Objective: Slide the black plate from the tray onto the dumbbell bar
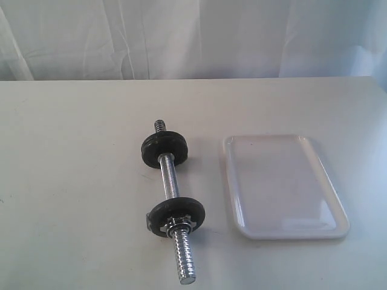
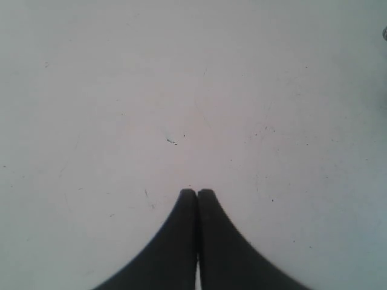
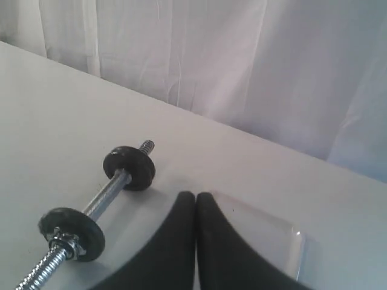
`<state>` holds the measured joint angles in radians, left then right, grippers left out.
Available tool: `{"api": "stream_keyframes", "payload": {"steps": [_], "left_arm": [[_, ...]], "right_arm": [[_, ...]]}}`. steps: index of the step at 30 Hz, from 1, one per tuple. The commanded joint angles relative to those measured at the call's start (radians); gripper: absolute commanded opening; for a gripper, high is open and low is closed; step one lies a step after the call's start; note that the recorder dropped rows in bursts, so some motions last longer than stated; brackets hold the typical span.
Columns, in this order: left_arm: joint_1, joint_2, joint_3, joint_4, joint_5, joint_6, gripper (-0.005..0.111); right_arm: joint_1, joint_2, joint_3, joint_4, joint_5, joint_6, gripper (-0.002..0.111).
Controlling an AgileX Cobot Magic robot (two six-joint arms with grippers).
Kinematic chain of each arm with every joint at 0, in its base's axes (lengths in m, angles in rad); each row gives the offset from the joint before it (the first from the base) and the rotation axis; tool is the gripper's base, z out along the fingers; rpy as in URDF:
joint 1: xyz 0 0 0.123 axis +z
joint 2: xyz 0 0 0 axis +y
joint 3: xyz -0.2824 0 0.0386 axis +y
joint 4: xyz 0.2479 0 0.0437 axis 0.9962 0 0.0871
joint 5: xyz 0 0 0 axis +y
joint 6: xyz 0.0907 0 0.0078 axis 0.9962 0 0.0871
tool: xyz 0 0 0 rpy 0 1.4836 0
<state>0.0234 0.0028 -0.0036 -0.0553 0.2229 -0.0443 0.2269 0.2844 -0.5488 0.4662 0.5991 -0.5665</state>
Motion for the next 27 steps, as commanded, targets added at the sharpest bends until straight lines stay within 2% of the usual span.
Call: {"api": "stream_keyframes", "payload": {"steps": [1, 10, 17, 22, 27], "left_arm": [[0.004, -0.003, 0.004, -0.007, -0.006, -0.004, 0.000], [0.004, -0.003, 0.004, -0.007, -0.006, -0.004, 0.000], [0.004, -0.003, 0.004, -0.004, -0.012, -0.004, 0.000], [0.004, -0.003, 0.004, -0.004, -0.012, -0.004, 0.000], [0.004, -0.003, 0.004, -0.004, -0.012, -0.004, 0.000]], "right_arm": [[-0.006, -0.092, 0.178, -0.010, -0.081, 0.003, 0.000], [-0.006, -0.284, 0.549, -0.019, -0.199, 0.003, 0.000], [-0.006, -0.284, 0.549, -0.104, -0.430, 0.003, 0.000], [-0.006, -0.284, 0.549, -0.303, -0.446, 0.003, 0.000], [-0.006, -0.284, 0.549, -0.320, -0.444, 0.003, 0.000]]}}
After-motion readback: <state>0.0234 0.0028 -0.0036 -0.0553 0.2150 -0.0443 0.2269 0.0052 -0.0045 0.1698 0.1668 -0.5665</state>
